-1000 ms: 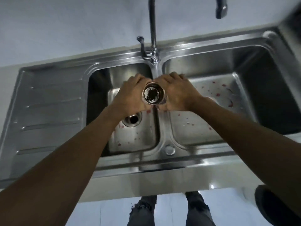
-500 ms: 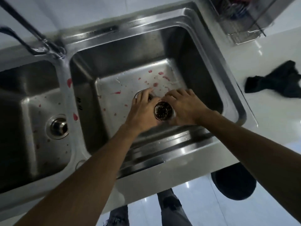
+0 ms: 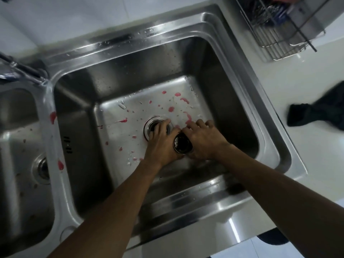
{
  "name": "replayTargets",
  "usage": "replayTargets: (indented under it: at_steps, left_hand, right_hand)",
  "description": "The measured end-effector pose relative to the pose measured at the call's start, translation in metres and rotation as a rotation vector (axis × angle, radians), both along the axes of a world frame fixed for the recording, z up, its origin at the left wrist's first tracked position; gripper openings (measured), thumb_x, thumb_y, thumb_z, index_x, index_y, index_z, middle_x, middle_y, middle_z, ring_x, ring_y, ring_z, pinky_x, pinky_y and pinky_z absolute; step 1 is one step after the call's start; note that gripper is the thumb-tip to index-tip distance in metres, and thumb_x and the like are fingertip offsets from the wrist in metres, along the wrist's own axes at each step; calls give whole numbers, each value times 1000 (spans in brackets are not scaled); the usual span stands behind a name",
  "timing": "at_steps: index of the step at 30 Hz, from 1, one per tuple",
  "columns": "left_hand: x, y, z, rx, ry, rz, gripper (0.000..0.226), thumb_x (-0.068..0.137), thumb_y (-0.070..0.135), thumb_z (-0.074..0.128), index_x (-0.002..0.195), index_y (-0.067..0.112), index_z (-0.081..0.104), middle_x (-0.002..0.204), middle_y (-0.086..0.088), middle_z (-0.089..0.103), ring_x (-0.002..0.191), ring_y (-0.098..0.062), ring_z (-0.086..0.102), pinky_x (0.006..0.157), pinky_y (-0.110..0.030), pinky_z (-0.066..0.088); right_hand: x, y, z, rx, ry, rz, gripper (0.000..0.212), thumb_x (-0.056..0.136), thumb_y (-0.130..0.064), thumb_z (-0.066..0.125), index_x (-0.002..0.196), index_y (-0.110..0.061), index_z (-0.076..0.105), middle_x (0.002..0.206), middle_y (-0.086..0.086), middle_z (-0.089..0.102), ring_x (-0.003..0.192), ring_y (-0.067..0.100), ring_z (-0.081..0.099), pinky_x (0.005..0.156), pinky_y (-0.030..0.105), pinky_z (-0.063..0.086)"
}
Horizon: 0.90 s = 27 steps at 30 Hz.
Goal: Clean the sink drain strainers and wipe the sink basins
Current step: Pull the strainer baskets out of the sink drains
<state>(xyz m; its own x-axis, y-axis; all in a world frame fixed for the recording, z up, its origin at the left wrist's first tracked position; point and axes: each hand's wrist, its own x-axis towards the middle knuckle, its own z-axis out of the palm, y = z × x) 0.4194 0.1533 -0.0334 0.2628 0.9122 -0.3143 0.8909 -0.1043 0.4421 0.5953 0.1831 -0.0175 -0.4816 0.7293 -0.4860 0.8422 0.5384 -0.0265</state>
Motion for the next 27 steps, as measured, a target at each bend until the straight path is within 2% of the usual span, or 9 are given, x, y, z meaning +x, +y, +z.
replayTargets:
  at_steps: [4, 6, 9, 12, 15, 22, 27]
  left_hand:
    - [-3, -3, -9, -53, 16, 1, 103, 78, 57, 84, 163, 27, 33, 170, -12, 15, 155, -35, 14, 124, -51, 19]
    - [-8, -5, -9, -85, 14, 5, 106, 78, 61, 82, 165, 30, 28, 170, -11, 13, 157, -35, 11, 125, -53, 17]
    - [-25, -2, -8, -94, 16, 30, 110, 71, 63, 86, 161, 30, 33, 170, -9, 15, 157, -33, 12, 125, -56, 19]
    - [-49, 6, -7, -73, 98, 62, 111, 68, 64, 87, 159, 29, 36, 169, -7, 17, 154, -32, 16, 122, -51, 26]
    - [-67, 17, -13, -61, 168, 110, 104, 74, 68, 81, 160, 32, 34, 169, -11, 15, 155, -33, 15, 120, -51, 24]
    - [-68, 31, -41, -51, 254, 33, 82, 85, 81, 57, 155, 39, 46, 175, -13, -10, 161, -37, -4, 125, -57, 10]
    - [-70, 34, -57, -20, 305, -43, 75, 87, 84, 47, 151, 44, 52, 175, -13, -13, 161, -37, -6, 124, -58, 10]
  right_hand:
    - [-4, 0, -7, -14, -15, 6, 91, 79, -67, 66, 147, -19, 31, 144, 13, 47, 128, 35, 48, 106, 54, 39]
    - [-5, 2, -6, -33, -1, -2, 96, 76, -74, 63, 148, -21, 29, 145, 12, 45, 129, 35, 47, 107, 54, 38]
    - [-10, 18, -1, -29, 69, -43, 98, 72, -81, 61, 147, -25, 32, 147, 10, 43, 131, 35, 44, 106, 55, 38]
    - [-21, 43, 4, 25, 75, -16, 81, 81, -77, 54, 145, -29, 41, 152, 12, 39, 136, 37, 39, 107, 56, 38]
    - [-37, 62, -2, 46, 46, 53, 62, 88, -72, 50, 137, -34, 54, 156, 15, 34, 142, 40, 31, 113, 56, 33]
    - [-66, 72, -40, 39, -47, 154, 47, 94, -67, 50, 121, -34, 69, 169, 18, -2, 154, 47, -3, 124, 60, 11]
    - [-72, 69, -51, -2, -80, 196, 54, 93, -75, 39, 118, -39, 72, 169, 16, -16, 153, 47, -14, 125, 60, 3]
